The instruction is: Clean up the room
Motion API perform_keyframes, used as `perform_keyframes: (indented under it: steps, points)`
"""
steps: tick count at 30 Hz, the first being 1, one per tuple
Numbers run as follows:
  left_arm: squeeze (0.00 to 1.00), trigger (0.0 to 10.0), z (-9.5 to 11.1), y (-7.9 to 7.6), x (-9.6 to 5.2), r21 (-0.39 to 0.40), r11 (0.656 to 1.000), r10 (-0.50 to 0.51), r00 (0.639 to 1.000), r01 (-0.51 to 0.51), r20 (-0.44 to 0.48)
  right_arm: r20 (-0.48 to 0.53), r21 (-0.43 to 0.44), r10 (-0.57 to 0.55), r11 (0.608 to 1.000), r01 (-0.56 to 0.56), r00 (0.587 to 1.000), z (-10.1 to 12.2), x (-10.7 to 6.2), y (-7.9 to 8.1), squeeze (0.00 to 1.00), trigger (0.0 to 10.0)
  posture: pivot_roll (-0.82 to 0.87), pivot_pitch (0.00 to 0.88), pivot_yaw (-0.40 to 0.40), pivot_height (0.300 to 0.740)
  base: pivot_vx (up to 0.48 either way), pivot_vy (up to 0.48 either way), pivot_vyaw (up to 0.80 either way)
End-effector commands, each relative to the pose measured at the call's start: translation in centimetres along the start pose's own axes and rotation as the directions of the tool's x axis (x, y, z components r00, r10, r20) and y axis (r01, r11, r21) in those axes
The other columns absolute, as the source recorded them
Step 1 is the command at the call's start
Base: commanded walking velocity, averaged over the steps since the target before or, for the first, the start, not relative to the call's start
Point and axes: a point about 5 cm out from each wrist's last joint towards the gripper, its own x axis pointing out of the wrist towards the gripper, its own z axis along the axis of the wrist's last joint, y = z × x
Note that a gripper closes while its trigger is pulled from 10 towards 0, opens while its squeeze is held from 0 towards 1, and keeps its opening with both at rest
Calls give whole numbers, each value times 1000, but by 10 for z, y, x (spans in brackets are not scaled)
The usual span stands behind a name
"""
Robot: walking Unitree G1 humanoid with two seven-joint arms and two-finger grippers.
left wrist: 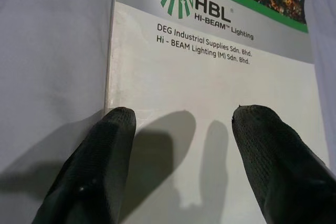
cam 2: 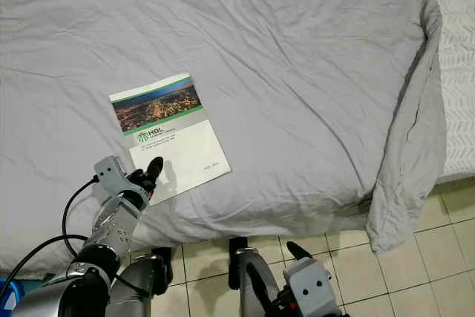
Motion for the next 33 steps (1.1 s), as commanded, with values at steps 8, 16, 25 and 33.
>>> perform_keyframes:
  steps: [8,16,25,33]
  points:
    - [0,10000,-23,16,-12,11,997,77,994,-76,-72,-56,13,4,1000,-3,998,-9,-8,5,55,10000,-304,613,-109,740,0,0,0]
    - [0,10000,-5,9,-7,62,994,91,995,-94,47,-59,16,5,1000,-4,998,-10,-8,5,55,10000,-298,618,-108,740,0,0,0]
    - [0,10000,-17,5,-9,71,993,91,996,-90,0,-67,18,12,1000,-11,998,-11,-8,7,55,10000,-303,621,-109,740,0,0,0]
    - [0,10000,-31,5,-11,2,995,95,992,-95,-83,-79,18,16,1000,-15,997,-14,-9,7,59,10000,-301,621,-110,740,0,0,0]
